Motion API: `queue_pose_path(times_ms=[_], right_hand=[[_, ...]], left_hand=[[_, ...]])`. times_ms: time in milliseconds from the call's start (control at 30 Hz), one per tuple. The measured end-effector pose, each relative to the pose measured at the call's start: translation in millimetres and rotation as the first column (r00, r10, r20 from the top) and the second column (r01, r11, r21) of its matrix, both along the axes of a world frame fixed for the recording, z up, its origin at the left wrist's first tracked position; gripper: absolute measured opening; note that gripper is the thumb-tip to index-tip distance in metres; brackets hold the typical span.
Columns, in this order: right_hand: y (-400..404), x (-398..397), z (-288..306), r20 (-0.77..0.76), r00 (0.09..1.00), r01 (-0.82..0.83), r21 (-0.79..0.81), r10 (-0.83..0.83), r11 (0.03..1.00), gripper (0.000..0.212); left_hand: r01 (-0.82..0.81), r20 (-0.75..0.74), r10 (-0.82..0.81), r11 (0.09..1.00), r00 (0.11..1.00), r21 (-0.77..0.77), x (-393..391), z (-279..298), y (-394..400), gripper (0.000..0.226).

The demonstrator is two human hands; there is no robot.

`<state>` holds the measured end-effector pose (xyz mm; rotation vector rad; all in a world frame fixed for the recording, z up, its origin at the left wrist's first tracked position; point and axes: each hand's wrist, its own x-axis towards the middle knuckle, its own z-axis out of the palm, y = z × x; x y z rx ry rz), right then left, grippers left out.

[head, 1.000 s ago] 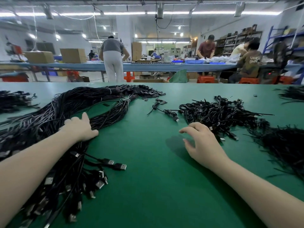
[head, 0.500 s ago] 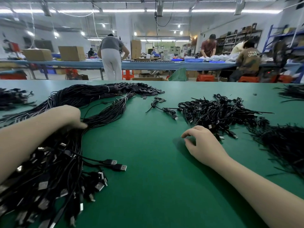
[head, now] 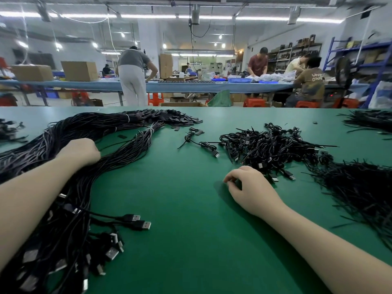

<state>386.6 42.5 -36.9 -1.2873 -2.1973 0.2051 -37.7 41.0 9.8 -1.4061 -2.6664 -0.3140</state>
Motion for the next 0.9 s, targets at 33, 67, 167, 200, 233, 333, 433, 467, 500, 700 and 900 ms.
queue_pose_path(times_ms=[33, 67, 167, 200, 233, 333, 433, 467, 500, 700, 900], right_hand=[[0, 0, 0, -0.005, 1.0, 0.0, -0.001, 0.0, 1.0, 0.018], [1, 0, 0, -0.009, 1.0, 0.002, -0.003, -0.002, 1.0, 0.018], [1, 0, 1, -0.017, 1.0, 0.01, -0.002, -0.01, 1.0, 0.018], [0, 0, 1, -0.019, 1.0, 0.008, -0.001, -0.008, 1.0, 0.018], [0, 0, 1, -0.021, 1.0, 0.008, -0.001, -0.008, 1.0, 0.018], [0, 0, 1, -0.019, 1.0, 0.017, -0.009, -0.017, 1.0, 0.018], [-3, 0, 0, -0.034, 0.999, 0.032, 0.047, -0.03, 0.998, 0.023], [-5, 0, 1, -0.062, 0.998, 0.022, 0.116, -0.015, 0.993, 0.032], [-7, -2, 3, -0.09, 0.996, -0.002, 0.2, 0.02, 0.98, 0.044], [-27, -17, 49, -0.165, 0.966, -0.135, 0.331, 0.198, 0.934, 0.075], [-15, 33, 104, -0.415, 0.89, -0.2, 0.017, 0.189, 0.98, 0.017]], left_hand=[[0.008, 0.042, -0.011, 0.997, 0.999, 0.076, 0, 3, 0, 0.02], [0.008, 0.118, -0.029, 0.985, 0.993, 0.175, -2, 10, 2, 0.02], [-0.143, 0.484, -0.136, 0.857, 0.864, 0.495, -7, 47, 13, 0.039], [-0.245, 0.596, -0.17, 0.798, 0.785, 0.551, -5, 60, 15, 0.041], [-0.308, 0.638, -0.192, 0.75, 0.746, 0.586, -2, 71, 16, 0.041], [-0.221, 0.507, -0.272, 0.666, 0.818, 0.712, 20, 95, 10, 0.035], [0.026, 0.274, -0.458, 0.547, 0.846, 0.837, 67, 106, -13, 0.02], [0.171, 0.21, -0.535, 0.575, 0.818, 0.8, 90, 104, -21, 0.019], [0.319, 0.181, -0.614, 0.613, 0.768, 0.723, 114, 99, -29, 0.018], [0.729, 0.238, -0.836, 0.548, 0.495, 0.409, 231, 62, -52, 0.02], [0.604, 0.495, -0.808, 0.576, 0.319, 0.55, 252, 63, -51, 0.024]])
